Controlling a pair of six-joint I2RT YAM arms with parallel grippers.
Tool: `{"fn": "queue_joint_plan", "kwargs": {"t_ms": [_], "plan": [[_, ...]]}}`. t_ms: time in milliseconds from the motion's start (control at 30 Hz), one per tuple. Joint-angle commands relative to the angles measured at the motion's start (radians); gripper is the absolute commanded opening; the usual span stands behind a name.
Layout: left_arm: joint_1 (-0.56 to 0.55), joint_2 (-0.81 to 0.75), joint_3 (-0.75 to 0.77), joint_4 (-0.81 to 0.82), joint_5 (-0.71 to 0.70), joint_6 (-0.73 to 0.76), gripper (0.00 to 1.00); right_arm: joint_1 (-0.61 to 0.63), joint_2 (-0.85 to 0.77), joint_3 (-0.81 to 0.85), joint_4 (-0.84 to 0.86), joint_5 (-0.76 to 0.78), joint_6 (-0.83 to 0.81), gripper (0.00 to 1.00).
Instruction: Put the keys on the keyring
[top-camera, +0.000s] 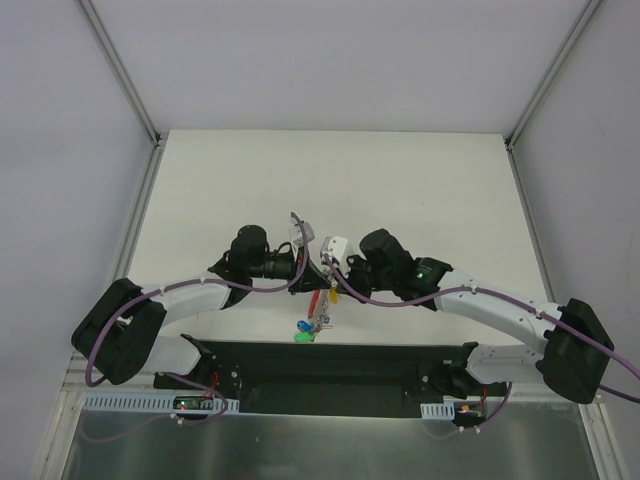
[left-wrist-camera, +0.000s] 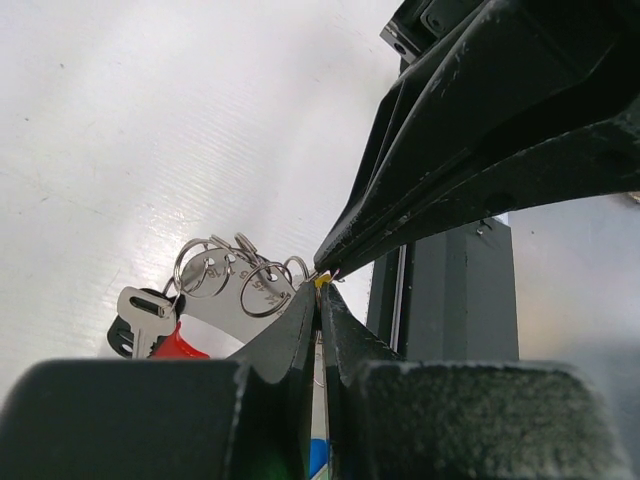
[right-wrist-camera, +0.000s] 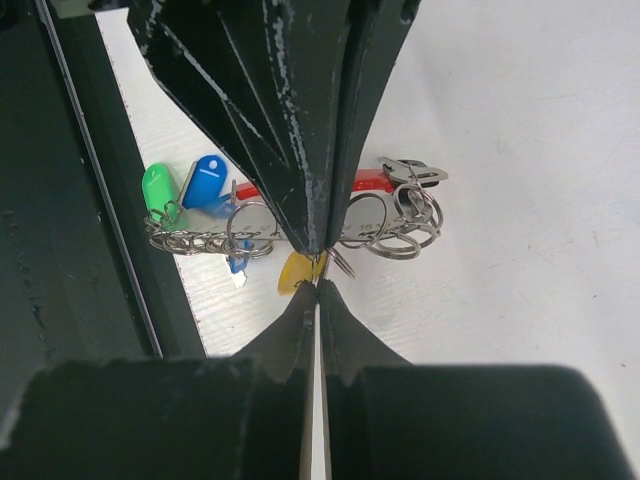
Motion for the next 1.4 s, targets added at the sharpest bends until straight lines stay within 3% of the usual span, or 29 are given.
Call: {"fn": "queue_joint_plan", "kwargs": {"t_ms": [0, 367, 500, 600, 800, 833, 933, 1033, 1200, 1367], "plan": [[-0.013, -0.093, -0.001, 0.05, -0.094, -0.04, 0.0, 0.007, -0.06, -0.022, 0.036, 0.002, 0.019, 0.01], [-0.09, -0.173, -0.072, 0.189, -0.276, -0.116, 0.0, 0.102, -0.08, -0.112, 0.18, 0.071, 0.113, 0.01], [-0.136, -0.167, -0.101, 0.3, -0.35, -0.138, 0.0, 0.122, -0.085, -0.14, 0.325, 0.105, 0.153, 0.01], [-0.142, -0.164, -0.142, 0.363, -0.382, -0.157, 0.0, 0.124, -0.097, -0.143, 0.326, 0.141, 0.142, 0.01], [-0.141, -0.194, -0.167, 0.338, -0.407, -0.14, 0.02, 0.104, -0.126, -0.12, 0.24, 0.157, 0.09, 0.01], [-0.141, -0.201, -0.167, 0.317, -0.41, -0.136, 0.12, 0.102, -0.123, -0.108, 0.226, 0.155, 0.082, 0.01], [-0.141, -0.245, -0.17, 0.236, -0.434, -0.1, 0.25, 0.091, -0.116, -0.069, 0.151, 0.137, 0.044, 0.01], [-0.141, -0.323, -0.144, 0.073, -0.459, -0.036, 0.31, 0.081, -0.096, -0.033, 0.068, 0.115, 0.0, 0.01], [-0.142, -0.4, -0.043, -0.251, -0.467, 0.082, 0.33, 0.07, -0.065, 0.024, 0.003, 0.097, -0.042, 0.01], [-0.141, -0.319, 0.048, -0.403, -0.346, 0.196, 0.28, 0.067, -0.028, 0.061, -0.036, 0.066, -0.06, 0.01]]}}
